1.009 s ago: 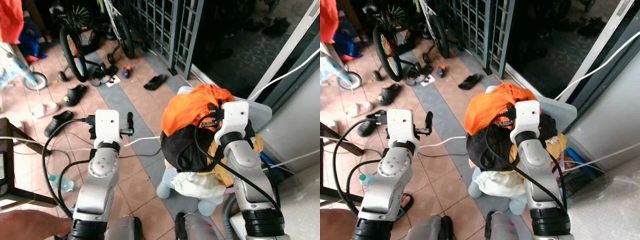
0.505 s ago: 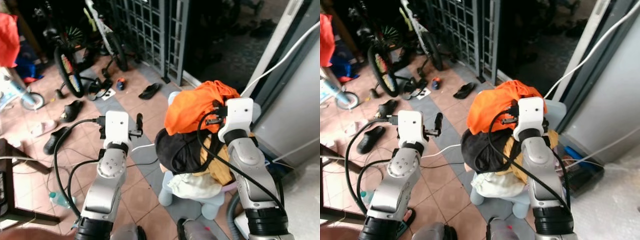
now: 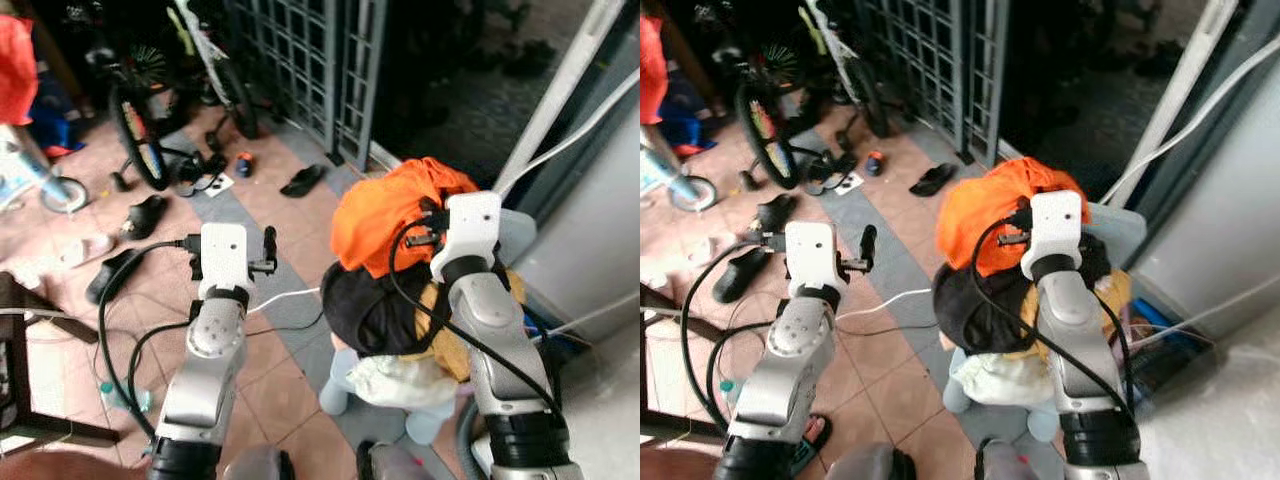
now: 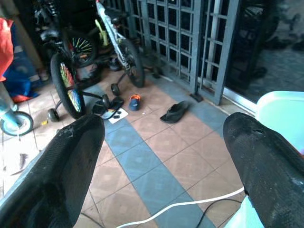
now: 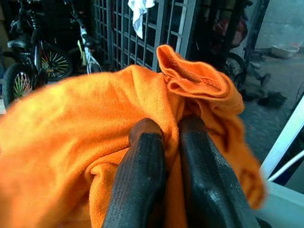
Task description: Clothes washing
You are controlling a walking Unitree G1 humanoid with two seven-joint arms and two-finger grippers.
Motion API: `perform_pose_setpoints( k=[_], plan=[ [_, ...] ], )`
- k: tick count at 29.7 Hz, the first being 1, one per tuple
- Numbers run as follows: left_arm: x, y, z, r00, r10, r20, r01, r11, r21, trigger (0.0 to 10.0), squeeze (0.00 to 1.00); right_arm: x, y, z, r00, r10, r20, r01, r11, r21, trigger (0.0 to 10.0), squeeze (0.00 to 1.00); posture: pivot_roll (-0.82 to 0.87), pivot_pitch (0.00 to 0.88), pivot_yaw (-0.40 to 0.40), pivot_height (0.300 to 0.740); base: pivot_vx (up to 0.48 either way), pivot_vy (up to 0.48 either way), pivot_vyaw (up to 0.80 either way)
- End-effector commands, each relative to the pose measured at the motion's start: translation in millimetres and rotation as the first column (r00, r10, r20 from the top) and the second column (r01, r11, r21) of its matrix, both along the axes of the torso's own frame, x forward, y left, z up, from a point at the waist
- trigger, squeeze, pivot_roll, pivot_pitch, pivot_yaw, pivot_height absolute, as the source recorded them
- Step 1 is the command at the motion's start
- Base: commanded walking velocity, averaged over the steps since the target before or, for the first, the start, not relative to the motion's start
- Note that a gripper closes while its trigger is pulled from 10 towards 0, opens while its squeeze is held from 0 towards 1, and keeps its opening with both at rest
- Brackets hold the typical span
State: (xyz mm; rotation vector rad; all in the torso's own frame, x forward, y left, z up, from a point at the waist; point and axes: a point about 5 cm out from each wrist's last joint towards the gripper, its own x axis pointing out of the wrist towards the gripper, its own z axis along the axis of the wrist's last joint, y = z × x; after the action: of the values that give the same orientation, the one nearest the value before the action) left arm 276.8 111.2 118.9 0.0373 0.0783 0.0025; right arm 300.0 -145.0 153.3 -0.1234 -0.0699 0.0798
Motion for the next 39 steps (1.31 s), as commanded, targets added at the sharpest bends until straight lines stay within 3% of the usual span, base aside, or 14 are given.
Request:
perform_pose_setpoints(
  k=[1, 22, 39],
  plan=[
    [-0.5, -6.4, -2, 1.0, -0.002, -0.007, 0.002, 1.0, -0.025, 10.0, 0.0, 0.9, -3.6, 2, 1.0, -0.015, 0.007, 0.015, 1.0, 0.002, 10.0, 0.0, -0.04, 0.034, 0.051, 0.74, 0.0, 0.0, -0.77],
    [4.7, -5.8, 0, 1.0, -0.003, 0.007, 0.003, 1.0, -0.018, 10.0, 0.0, 6.3, 4.6, 3, 1.0, 0.003, 0.017, -0.003, 1.0, 0.006, 10.0, 0.0, -0.03, 0.038, 0.056, 0.74, -0.057, 0.0, -0.76],
    [4.3, -6.3, -2, 1.0, 0.004, -0.001, -0.004, 0.999, -0.034, 10.0, 0.0, 7.5, 6.5, -1, 1.0, 0.007, 0.004, -0.007, 1.0, 0.018, 10.0, 0.0, -0.03, 0.009, 0.05, 0.74, -0.201, -0.237, 0.0]
  ],
)
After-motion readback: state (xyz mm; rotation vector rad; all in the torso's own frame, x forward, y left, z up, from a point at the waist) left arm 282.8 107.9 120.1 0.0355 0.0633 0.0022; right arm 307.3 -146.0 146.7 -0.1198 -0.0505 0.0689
